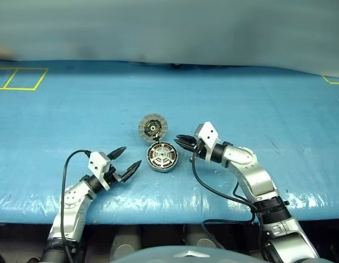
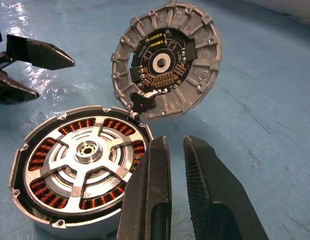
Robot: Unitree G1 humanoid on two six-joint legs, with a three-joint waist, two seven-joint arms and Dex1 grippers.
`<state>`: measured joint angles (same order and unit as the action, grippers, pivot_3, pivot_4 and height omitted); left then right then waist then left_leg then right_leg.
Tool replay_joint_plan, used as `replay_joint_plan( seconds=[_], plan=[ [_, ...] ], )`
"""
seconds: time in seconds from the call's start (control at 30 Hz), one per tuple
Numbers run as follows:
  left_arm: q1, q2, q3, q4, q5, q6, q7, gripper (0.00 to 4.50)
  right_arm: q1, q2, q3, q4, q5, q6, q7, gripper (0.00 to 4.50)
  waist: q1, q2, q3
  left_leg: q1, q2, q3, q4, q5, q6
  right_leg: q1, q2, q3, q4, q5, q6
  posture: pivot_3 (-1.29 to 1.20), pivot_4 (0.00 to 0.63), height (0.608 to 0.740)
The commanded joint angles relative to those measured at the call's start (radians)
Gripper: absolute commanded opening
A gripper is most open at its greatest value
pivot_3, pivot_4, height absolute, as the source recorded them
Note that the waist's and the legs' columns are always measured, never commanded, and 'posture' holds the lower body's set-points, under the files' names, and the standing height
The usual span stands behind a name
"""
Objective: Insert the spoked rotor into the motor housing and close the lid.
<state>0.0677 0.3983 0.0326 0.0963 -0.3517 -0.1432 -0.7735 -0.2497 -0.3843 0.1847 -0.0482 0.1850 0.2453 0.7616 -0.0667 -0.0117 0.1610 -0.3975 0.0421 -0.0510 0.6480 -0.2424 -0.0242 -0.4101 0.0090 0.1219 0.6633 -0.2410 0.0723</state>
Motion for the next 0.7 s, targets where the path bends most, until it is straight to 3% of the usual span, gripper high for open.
replay_joint_plan(
  seconds=[0.03, 0.23, 0.43, 0.53, 0.7],
  plan=[
    [-0.078, 0.011, 0.023, 0.025, 0.029, 0.035, 0.043, 2.69, 0.013, 0.0, -0.018, -0.051, 0.026, -0.014, 0.008, 0.57, 0.003, 0.0, 0.0, 0.0, 0.0, 0.0, 0.0, 0.0, 0.0, 0.0, 0.0, 0.0, 0.0, 0.0, 0.0, 0.0, 0.15, 0.74],
    [-0.315, -0.025, 0.016, 0.218, 0.085, 0.084, 0.112, 0.68, 0.063, -0.015, -0.012, -0.091, 0.064, -0.014, 0.063, 0.57, 0.007, -0.001, 0.0, -0.001, -0.001, -0.001, 0.002, 0.0, 0.0, 0.001, 0.0, 0.0, -0.001, 0.001, 0.002, 0.0, 0.15, 0.74],
    [-0.549, -0.032, 0.046, 0.503, 0.082, 0.059, 0.063, 0.68, 0.083, -0.02, -0.012, -0.114, 0.064, -0.004, 0.054, 0.57, 0.001, -0.001, 0.0, -0.001, -0.001, -0.002, 0.001, 0.0, 0.0, 0.0, 0.001, -0.001, -0.001, 0.001, 0.002, 0.0, 0.15, 0.74],
    [-0.655, -0.043, 0.057, 0.647, 0.063, 0.054, -0.018, 0.05, 0.096, -0.025, -0.011, -0.128, 0.062, 0.001, 0.047, 0.57, 0.003, -0.001, 0.0, -0.003, -0.001, -0.003, 0.001, 0.0, 0.0, 0.0, 0.001, -0.002, -0.001, 0.001, 0.002, 0.0, 0.15, 0.74],
    [-0.798, -0.074, 0.085, 0.85, 0.053, 0.037, -0.092, 0.02, 0.114, -0.031, -0.018, -0.161, 0.063, 0.013, 0.029, 0.57, 0.003, -0.001, 0.0, -0.004, -0.003, -0.003, 0.001, 0.0, 0.0, 0.0, -0.001, -0.001, -0.003, 0.001, 0.002, 0.0, 0.15, 0.74]
  ],
)
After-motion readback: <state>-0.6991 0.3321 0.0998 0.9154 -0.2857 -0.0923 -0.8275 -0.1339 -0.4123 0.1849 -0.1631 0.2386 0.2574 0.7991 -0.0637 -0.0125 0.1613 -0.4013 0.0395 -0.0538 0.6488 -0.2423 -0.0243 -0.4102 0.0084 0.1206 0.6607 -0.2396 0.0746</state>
